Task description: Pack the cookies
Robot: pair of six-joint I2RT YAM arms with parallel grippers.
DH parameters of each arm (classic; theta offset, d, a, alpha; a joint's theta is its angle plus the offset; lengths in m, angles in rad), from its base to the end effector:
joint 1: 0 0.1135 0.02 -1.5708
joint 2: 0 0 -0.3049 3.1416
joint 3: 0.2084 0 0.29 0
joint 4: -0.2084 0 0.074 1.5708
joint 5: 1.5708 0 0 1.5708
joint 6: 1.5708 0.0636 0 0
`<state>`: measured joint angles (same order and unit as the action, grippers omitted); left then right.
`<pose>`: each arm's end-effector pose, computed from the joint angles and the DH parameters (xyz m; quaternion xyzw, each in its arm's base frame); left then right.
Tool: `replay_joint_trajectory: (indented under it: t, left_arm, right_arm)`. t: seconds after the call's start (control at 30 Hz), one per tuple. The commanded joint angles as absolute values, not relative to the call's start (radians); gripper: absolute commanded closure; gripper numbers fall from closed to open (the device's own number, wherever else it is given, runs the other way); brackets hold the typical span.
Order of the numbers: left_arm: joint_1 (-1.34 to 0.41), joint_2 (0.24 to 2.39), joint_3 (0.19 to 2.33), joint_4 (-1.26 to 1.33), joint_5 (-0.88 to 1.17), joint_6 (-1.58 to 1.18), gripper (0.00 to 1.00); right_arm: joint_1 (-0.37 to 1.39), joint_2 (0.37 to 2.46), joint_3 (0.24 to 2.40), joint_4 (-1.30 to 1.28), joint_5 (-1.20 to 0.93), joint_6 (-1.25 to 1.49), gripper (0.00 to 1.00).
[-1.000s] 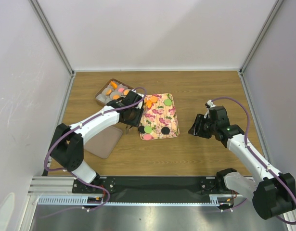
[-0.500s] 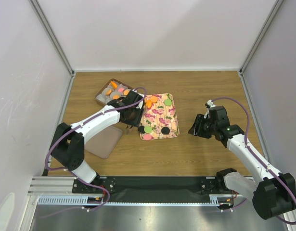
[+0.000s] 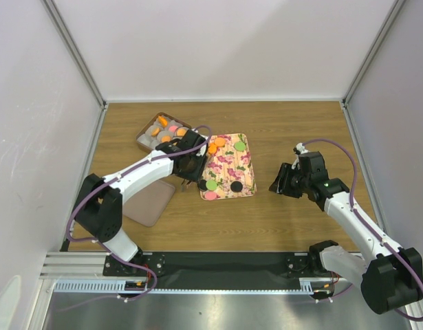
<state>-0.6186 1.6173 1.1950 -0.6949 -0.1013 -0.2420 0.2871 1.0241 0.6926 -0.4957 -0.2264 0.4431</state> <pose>0.3115 -0.2138 0.2331 0.1710 0.9581 -0.0488 0.2247 0.2274 0.0820 0.2383 0.0312 0.9261 0.2272 0.2996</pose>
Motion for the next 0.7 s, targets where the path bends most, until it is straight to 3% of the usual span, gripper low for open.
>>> replay_joint_trajectory:
  t: [0.0, 0.67]
  left_arm:
    - [-0.632, 1.615, 1.23, -0.687, -0.092, -0.222, 0.51]
    - [-0.632, 1.62, 1.269, -0.703, -0.166, -0.203, 0.61]
  right_arm:
    - [0.287, 1.006, 0.692, -0.466, -0.233, 0.433, 0.53]
    - [0.287, 0.996, 0.695, -0.471, -0.239, 0.433, 0.53]
